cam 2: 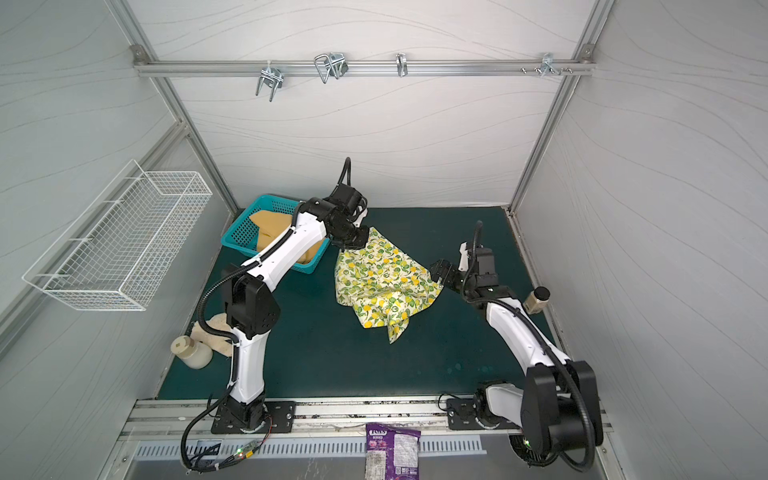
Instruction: Fold and stack the skirts
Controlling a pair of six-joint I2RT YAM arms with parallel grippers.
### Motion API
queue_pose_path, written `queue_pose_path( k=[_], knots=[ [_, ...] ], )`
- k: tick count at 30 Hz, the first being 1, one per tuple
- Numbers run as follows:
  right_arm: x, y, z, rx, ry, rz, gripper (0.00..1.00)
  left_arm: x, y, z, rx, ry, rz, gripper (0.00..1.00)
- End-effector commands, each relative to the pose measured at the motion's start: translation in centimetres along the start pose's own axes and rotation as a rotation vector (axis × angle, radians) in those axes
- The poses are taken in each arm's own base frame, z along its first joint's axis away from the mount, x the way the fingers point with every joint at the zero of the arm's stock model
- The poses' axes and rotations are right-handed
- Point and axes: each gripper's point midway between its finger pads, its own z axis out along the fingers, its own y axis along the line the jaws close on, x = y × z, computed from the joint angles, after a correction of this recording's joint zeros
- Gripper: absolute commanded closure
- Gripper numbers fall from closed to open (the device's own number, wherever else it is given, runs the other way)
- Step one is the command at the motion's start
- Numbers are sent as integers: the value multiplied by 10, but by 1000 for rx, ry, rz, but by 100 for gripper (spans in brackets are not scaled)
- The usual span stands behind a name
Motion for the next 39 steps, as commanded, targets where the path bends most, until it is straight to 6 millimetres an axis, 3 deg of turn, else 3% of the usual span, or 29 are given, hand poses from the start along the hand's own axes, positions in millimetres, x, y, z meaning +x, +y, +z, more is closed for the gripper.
queue_pose_path(
  k=[1, 3, 6, 11, 15, 16, 20, 26, 31, 39],
  knots=[
    [-11, 14, 19, -45, 8, -4, 1, -2, 8, -9, -34, -32, 9, 91],
    [-9, 13, 30, -52, 34, 2, 1, -4, 12, -12, -35, -45, -30, 89],
    [-5, 16, 43, -60, 69, 0, 1, -4, 4, -13, 23, -64, -66, 73],
    [2, 8, 67, -39, 122, 14, 1, 14, -13, -2, 160, -57, -164, 45],
    [14, -1, 82, -31, 172, 48, 1, 31, -22, 12, 249, -49, -235, 37],
    [17, -3, 86, -32, 182, 58, 1, 34, -23, 16, 259, -50, -244, 30],
    [30, -15, 99, -7, 226, 87, 1, 52, -27, 37, 248, -9, -249, 27],
    [46, -43, 101, 81, 246, 141, 1, 66, -33, 63, 228, 25, -251, 27],
    [52, -60, 90, 131, 234, 192, 1, 66, -24, 85, 177, 56, -252, 27],
    [50, -68, 58, 137, 158, 259, 1, 60, -11, 123, 70, 130, -211, 27]
  ],
)
